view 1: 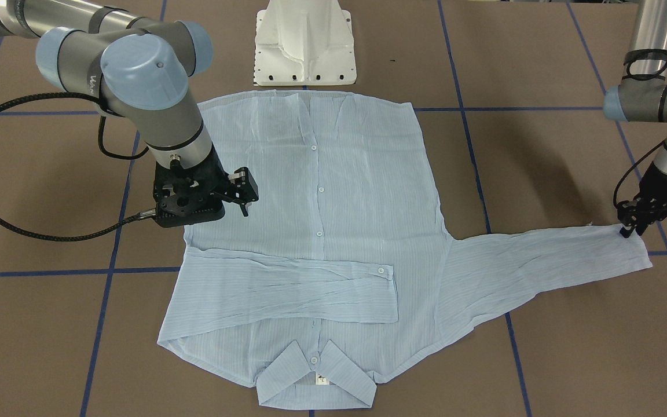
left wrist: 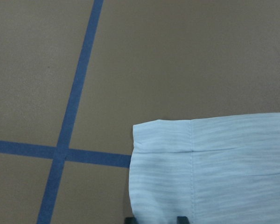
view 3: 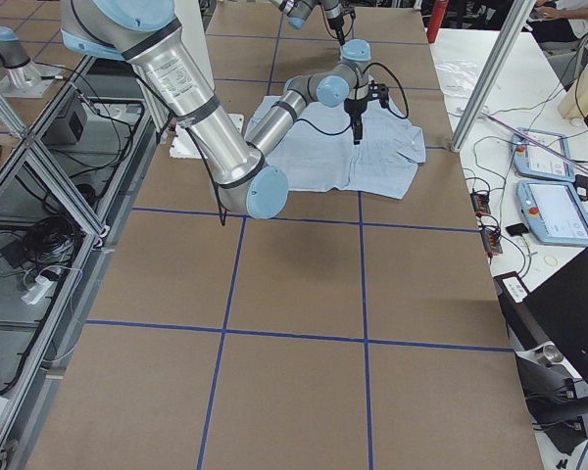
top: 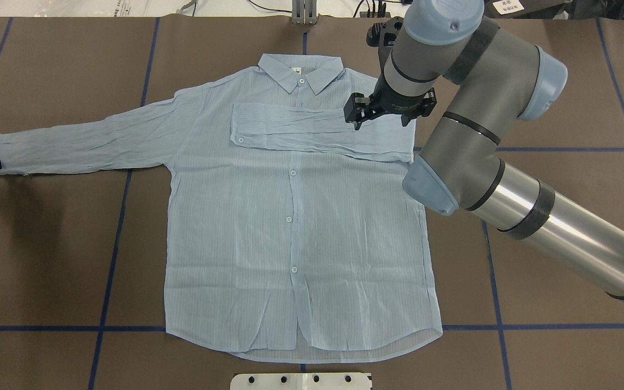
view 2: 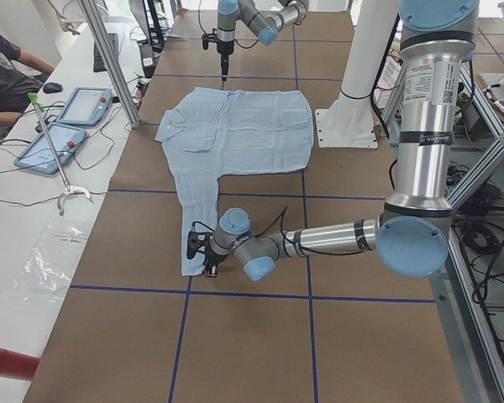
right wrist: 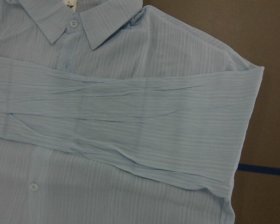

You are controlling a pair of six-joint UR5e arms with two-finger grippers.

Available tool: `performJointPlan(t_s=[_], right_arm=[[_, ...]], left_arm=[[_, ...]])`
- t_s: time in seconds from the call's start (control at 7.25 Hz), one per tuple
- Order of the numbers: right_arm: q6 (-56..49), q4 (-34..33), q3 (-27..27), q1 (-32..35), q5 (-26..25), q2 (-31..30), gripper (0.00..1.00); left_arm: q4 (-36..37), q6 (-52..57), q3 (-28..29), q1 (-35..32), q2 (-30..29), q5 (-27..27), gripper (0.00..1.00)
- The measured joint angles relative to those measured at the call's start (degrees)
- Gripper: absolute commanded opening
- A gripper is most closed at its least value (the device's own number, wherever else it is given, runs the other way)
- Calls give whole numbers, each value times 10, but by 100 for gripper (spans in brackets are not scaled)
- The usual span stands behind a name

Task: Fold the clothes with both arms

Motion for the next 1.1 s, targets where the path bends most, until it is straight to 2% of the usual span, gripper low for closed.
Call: performJointPlan(t_s=[0.14,0.55,0.83,1.1], right_arm=[[-2,0,0,1,0,-1,100],[-9,0,0,6,2,-2,100],[-23,0,17,19,13,-28,100],[-63,-1,44,45,32,-82,100]], left_arm=[[0,0,-3,-1,0,0,0],[7,2,-42,-5,7,-2,0],[65,1,-119,-6,10,-2,0],[165,-17,-219,-4,-9,-2,0]])
